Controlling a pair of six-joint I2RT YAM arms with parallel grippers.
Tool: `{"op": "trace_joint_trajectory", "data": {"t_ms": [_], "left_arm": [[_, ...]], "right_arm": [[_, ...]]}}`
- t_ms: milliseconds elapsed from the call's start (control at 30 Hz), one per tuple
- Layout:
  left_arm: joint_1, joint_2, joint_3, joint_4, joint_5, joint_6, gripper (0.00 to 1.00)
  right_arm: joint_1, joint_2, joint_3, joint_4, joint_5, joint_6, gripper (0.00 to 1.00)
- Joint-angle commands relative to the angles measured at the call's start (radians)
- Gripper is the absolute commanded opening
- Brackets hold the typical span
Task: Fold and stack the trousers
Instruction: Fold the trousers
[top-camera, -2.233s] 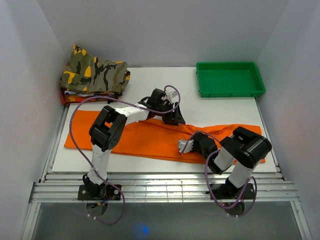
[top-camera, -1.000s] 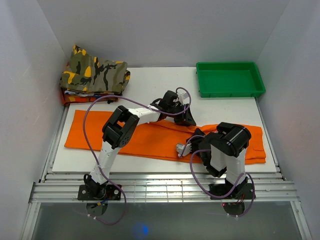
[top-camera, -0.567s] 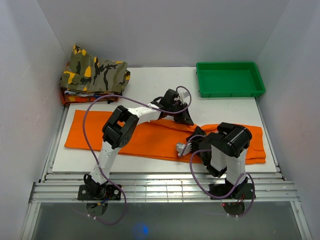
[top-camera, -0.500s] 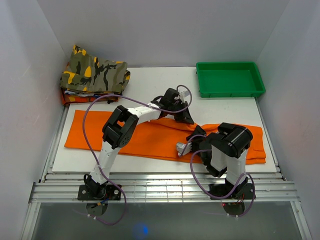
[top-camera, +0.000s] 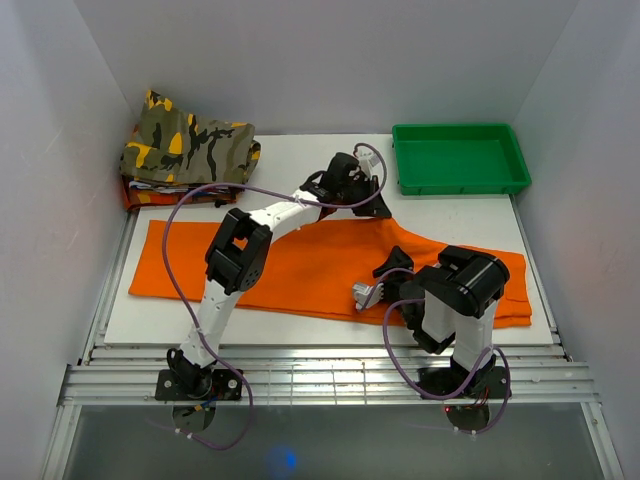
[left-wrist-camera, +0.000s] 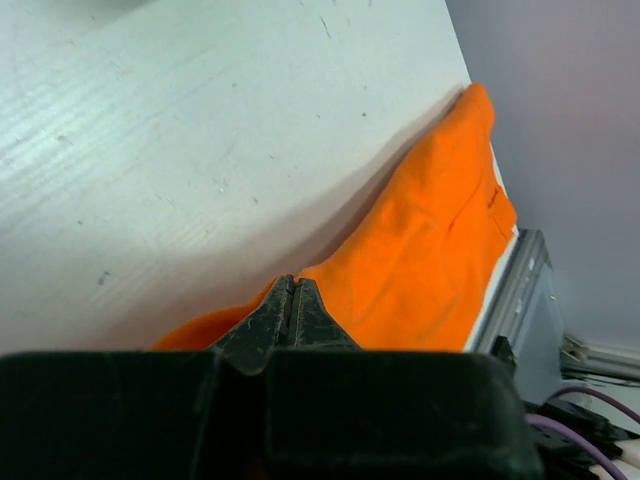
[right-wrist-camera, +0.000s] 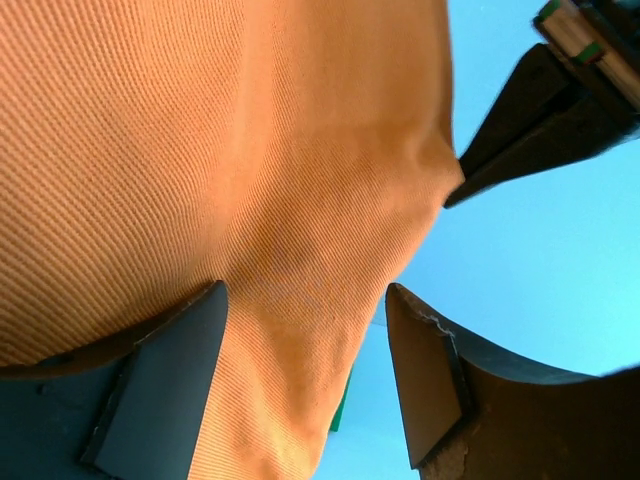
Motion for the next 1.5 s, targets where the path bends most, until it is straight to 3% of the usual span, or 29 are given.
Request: {"op": "trace_joint_trajectory", "data": {"t_ms": [0,200,333,367,467,500,567,600,633,733,967,1000,1100,1267,1467], "left_arm": [[0.018,0.019,0.054,0.074,-0.092,0.069,0.00],[0.029,0.125,0.159,0.144,-0.021,0.142,0.00],[0.035,0.154,0.151,0.226,-0.040,0.141,0.27],[0.040,0.157,0.149,0.232,-0.048,0.142,0.42],[0.074,0.160,0.204,0.203,-0.073,0.147,0.65],[0.086,0.156,0.224,0.191,-0.070,0.147,0.84],[0.133,0.136,0.257,0.148,-0.063,0.156,0.93],[0.150,0.092,0.258,0.137,-0.059,0.185,0.95],[0.181,0.066,0.257,0.125,-0.054,0.204,0.95],[0.247,-0.039,0.257,-0.031,-0.045,0.293,0.95],[0.322,-0.303,0.157,-0.412,-0.074,0.553,0.97],[0.328,-0.335,0.127,-0.447,-0.076,0.564,0.98],[0.377,-0.474,-0.054,-0.552,-0.013,0.587,0.97],[0.451,-0.675,-0.378,-0.662,0.015,0.699,0.94],[0.517,-0.829,-0.682,-0.701,-0.061,0.791,0.97]], "right_arm": [[0.000,0.098,-0.138,0.268,-0.080,0.055,0.72],[0.003,0.050,-0.136,0.183,-0.102,0.069,0.67],[0.003,0.023,-0.119,0.144,-0.102,0.078,0.66],[0.003,0.015,-0.112,0.140,-0.091,0.080,0.66],[0.003,-0.041,-0.048,0.089,-0.065,0.075,0.68],[0.003,-0.072,-0.032,0.016,-0.058,0.081,0.69],[0.001,-0.203,0.044,-0.134,-0.025,0.147,0.70],[0.001,-0.264,0.081,-0.235,-0.021,0.182,0.71],[-0.002,-0.320,0.123,-0.469,-0.018,0.225,0.71],[-0.005,-0.552,0.330,-0.902,-0.028,0.388,0.75],[-0.021,-0.704,0.747,-1.532,-0.074,0.682,0.96],[-0.032,-0.714,0.782,-1.692,-0.096,0.720,0.98],[-0.113,-0.741,0.876,-1.959,-0.227,0.843,0.97],[-0.401,-0.743,0.863,-2.238,-0.543,0.891,0.93],[-0.655,-0.622,0.833,-2.420,-0.694,0.871,0.91]]}}
